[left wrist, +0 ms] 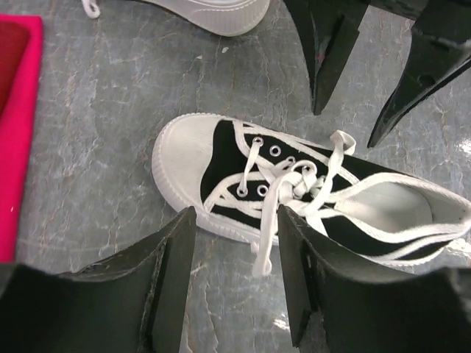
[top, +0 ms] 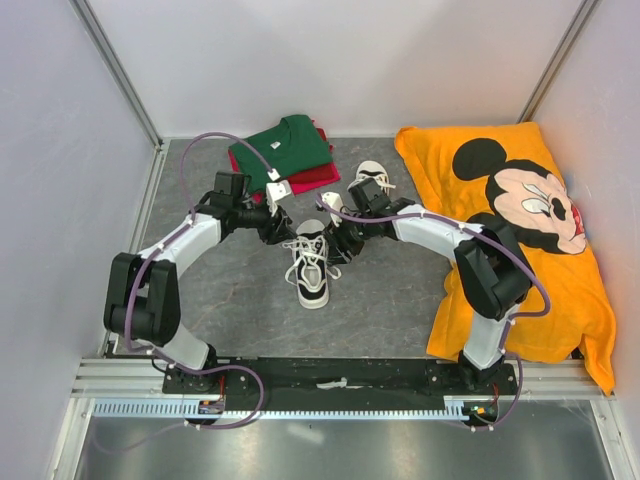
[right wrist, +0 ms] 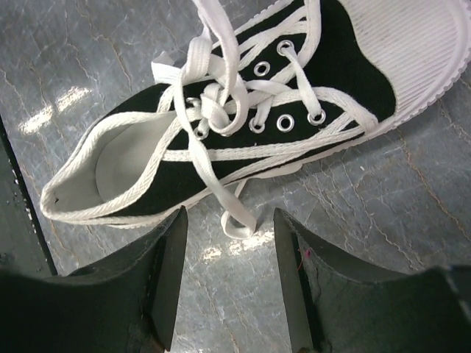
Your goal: Tie the shoes
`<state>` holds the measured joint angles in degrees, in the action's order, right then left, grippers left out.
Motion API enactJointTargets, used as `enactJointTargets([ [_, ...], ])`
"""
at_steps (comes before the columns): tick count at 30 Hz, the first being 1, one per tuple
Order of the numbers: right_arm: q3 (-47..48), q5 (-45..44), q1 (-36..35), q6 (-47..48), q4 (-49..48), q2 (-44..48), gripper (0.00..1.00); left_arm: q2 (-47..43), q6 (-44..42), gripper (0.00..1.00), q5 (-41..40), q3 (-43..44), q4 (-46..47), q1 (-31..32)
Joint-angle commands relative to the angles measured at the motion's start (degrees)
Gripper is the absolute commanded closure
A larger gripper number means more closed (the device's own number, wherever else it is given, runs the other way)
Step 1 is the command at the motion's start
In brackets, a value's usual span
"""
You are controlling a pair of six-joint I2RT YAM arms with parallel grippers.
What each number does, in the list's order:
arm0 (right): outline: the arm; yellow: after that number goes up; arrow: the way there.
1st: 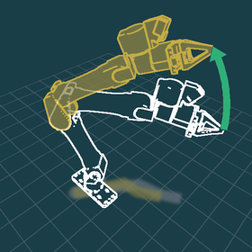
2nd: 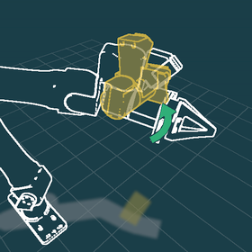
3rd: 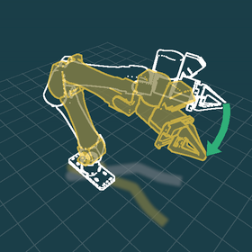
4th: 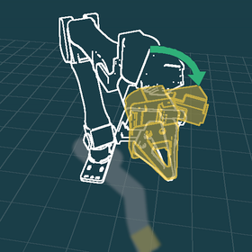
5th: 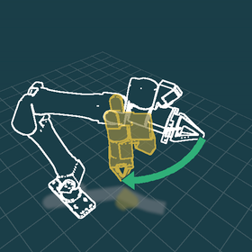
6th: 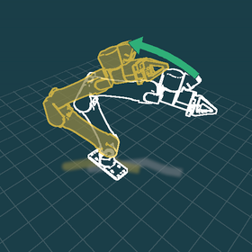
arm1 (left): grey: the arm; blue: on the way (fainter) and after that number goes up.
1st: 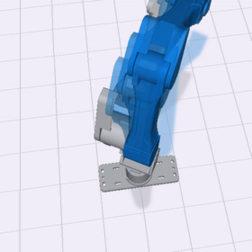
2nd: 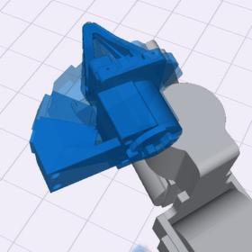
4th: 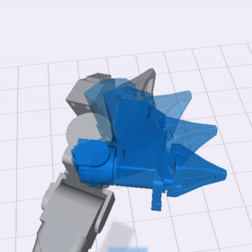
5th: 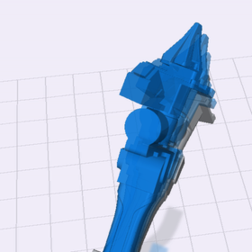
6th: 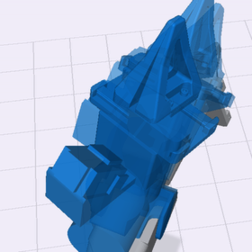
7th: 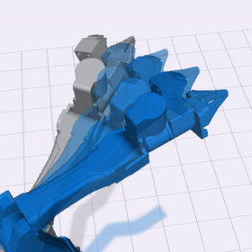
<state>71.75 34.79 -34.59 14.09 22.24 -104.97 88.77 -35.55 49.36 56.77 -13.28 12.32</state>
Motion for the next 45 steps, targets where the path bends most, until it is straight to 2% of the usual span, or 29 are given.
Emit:
enactJointTargets([
  [1, -0.29, 1.34, 0.05, -1.69, -4.39, -1.03, 0.42, 3.33, -5.58, 0.48, -0.76, 4.13, -4.73, 0.96],
  [3, -0.29, 1.08, -0.04, -1.78, -5.01, -1.38, 0.43, 4.3, -6.54, 0.52, -1.81, 4.4, -6.22, 0.96],
  [7, -0.29, 0.99, -0.04, -1.61, -5.45, -2.34, 0.45, 5.88, -8.83, 0.68, -1.99, 5.28, -10.35, 0.96],
  [13, -0.38, 1.25, -0.04, -1.26, -5.19, -2.35, 0.48, 5.8, -12.08, 0.78, -3.92, 3.96, -13.87, 0.6],
  [17, -0.9, 1.51, -0.04, -1.08, -5.01, -1.91, 0.5, 4.92, -12.61, 0.78, -3.66, 3.08, -14.58, -0.1],
  [22, -1.08, 1.78, -0.04, -1.25, -5.1, -1.73, 0.58, 1.41, -9.19, 0.61, 1.16, 4.39, -10.55, -0.89],
  [26, -1.08, 1.78, -0.04, -1.43, -5.28, -1.82, 0.62, 0.88, -8.39, 0.58, 1.97, 6.94, -9.57, 0.42],
  [34, -1.08, 1.6, -0.04, -1.52, -5.28, -1.47, 0.72, 3.33, -12.0, 0.55, 0.65, 8.27, -11.42, 4.29],
  [39, -1.26, 1.78, 0.05, -1.7, -5.28, -1.03, 0.78, 6.23, -12.44, 0.56, -2.86, 8.27, -11.51, 5.09],
  [45, -1.26, 2.13, 0.05, -2.04, -5.19, -0.41, 0.85, 5.8, -16.21, 0.8, -6.47, 6.43, -14.05, 4.91],
])
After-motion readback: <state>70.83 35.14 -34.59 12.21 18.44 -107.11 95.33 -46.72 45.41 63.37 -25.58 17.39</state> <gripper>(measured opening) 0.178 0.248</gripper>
